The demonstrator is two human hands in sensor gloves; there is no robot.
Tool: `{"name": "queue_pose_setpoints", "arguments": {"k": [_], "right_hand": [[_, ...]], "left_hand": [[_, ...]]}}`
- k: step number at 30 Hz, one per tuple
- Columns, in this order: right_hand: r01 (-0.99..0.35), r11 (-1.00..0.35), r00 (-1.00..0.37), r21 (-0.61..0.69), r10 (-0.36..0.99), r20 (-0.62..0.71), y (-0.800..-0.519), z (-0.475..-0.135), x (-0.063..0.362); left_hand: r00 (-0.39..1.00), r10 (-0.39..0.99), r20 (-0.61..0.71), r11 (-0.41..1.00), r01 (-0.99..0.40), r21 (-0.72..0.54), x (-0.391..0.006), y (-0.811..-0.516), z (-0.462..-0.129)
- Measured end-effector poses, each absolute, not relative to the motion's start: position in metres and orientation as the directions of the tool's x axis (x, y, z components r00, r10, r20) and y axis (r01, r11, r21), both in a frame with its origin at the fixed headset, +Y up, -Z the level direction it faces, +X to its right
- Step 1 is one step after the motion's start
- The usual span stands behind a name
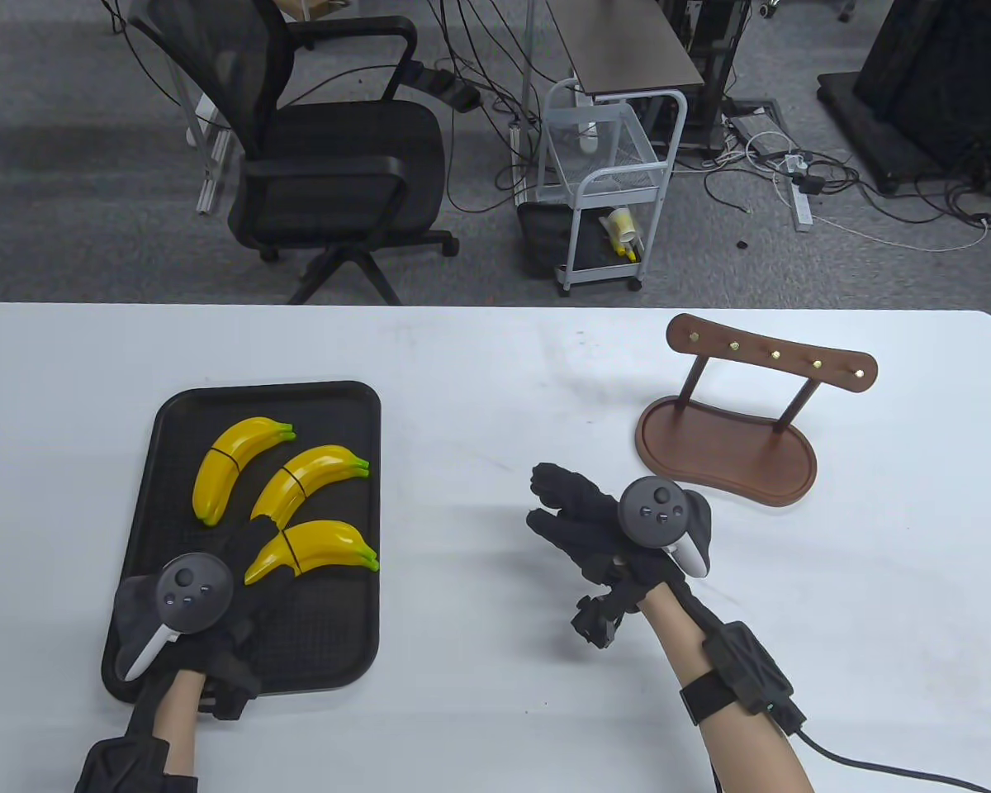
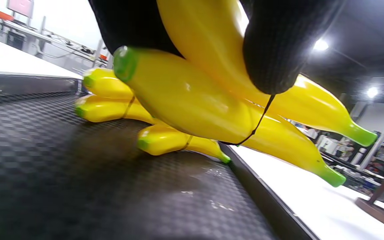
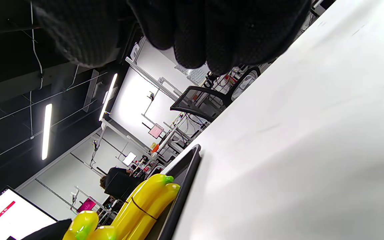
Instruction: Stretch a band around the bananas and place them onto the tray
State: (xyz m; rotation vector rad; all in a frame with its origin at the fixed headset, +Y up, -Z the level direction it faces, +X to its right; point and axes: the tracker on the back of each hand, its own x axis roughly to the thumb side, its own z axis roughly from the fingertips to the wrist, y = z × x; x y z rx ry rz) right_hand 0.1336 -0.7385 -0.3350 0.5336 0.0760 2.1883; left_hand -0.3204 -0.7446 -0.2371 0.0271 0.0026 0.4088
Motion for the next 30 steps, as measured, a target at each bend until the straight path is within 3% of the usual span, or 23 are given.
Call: {"name": "queue_pose_setpoints", "arguments": {"k": [8, 30], "right_hand": [[-0.741, -0.632, -0.547, 0.228, 0.765, 0.341, -0.738, -0.336, 0.137], [-0.712, -0.662, -0.577, 0.232, 0.741, 0.344, -0.74, -0.336, 0.138]], "left_hand": [[0.945, 0.323, -0.041, 0.946, -0.324, -0.011, -0.329, -0.758, -0.235], [0.928, 0.348, -0.131, 0.93, -0.359, -0.074, -0.341, -0.78, -0.237]]}}
